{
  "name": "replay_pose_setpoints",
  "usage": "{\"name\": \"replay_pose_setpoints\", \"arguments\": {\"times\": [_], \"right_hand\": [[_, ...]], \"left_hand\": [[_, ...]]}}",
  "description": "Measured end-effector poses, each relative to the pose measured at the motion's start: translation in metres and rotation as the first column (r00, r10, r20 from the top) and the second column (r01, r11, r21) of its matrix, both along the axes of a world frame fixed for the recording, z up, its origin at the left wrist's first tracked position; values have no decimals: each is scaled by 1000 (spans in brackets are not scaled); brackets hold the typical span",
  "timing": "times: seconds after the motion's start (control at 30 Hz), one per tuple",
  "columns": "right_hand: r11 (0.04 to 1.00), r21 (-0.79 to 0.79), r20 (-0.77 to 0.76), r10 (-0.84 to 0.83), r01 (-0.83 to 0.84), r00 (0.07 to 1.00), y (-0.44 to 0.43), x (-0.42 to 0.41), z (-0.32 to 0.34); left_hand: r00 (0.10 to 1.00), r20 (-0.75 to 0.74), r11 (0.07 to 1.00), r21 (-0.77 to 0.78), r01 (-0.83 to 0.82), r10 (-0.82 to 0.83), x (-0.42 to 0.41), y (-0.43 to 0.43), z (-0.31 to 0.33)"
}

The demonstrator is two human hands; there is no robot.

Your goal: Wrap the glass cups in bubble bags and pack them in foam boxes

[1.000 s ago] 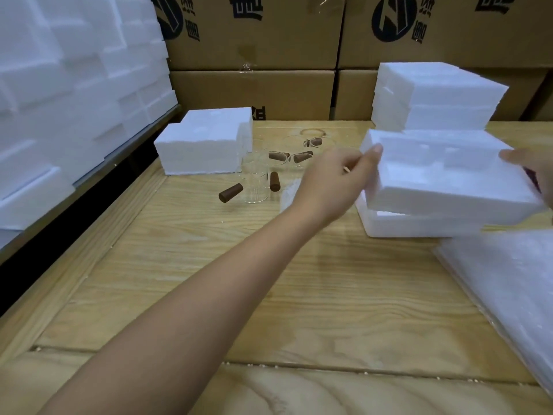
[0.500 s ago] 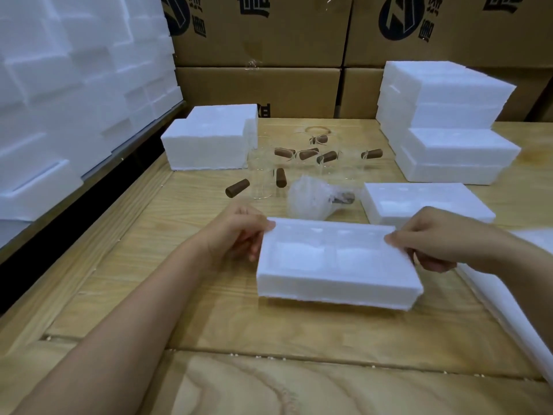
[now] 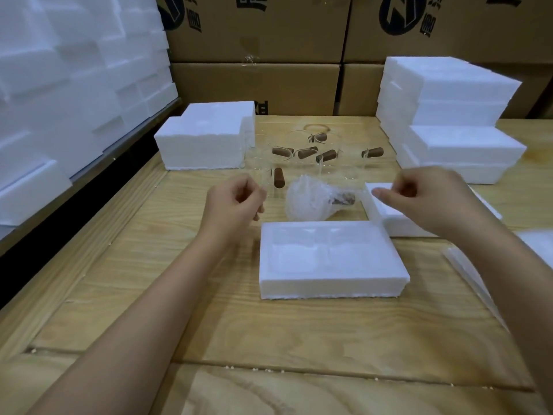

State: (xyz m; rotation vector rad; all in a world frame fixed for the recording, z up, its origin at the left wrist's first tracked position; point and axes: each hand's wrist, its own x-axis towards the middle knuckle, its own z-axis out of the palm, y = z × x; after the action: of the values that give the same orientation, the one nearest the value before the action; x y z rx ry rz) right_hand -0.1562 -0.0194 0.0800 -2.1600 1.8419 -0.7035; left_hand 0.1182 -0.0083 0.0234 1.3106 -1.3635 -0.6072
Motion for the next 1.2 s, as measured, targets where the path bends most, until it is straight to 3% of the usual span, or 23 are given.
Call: {"name": "replay_pose_setpoints", "arguments": {"times": [0.1, 0.2, 0.3, 0.4, 0.47, 0.53, 0.6, 0.67, 0.83, 1.2], "right_hand": [[982, -91, -90, 155, -163, 984, -17, 20, -3], [988, 26, -221, 155, -153, 963, -39, 38, -20], [991, 96, -209, 115, -97, 971, -51, 42, -34], [993, 22, -259, 115, -114, 959, -52, 43, -38], [992, -11, -240, 121, -128, 963, -51, 43, -36], [984, -37, -154, 165, -173, 974, -51, 41, -35], [977, -43, 41, 213, -211, 976, -48, 40, -34], [973, -64, 207, 230, -221, 951, -44, 40, -33], [974, -91, 454, 227, -208, 861, -40, 39, -37], [959, -223, 611, 277, -174, 741, -28, 41, -38]], "left_hand": [[995, 92, 999, 27, 38, -40, -15, -12, 11], [978, 118, 975, 160, 154, -174, -28, -21, 8], [960, -95, 936, 217, 279, -264, -34, -24, -1], [887, -378, 909, 208, 362, -267, -28, -26, -7], [847, -446, 899, 176, 400, -290, -24, -26, -11], [820, -490, 899, 148, 412, -295, -23, -25, -12], [794, -521, 903, 97, 419, -312, -25, -24, -10], [781, -536, 916, 37, 400, -320, -27, -23, -8], [761, -555, 924, -34, 381, -334, -26, -23, -3], [728, -570, 909, -85, 409, -381, -22, -18, -3]]}}
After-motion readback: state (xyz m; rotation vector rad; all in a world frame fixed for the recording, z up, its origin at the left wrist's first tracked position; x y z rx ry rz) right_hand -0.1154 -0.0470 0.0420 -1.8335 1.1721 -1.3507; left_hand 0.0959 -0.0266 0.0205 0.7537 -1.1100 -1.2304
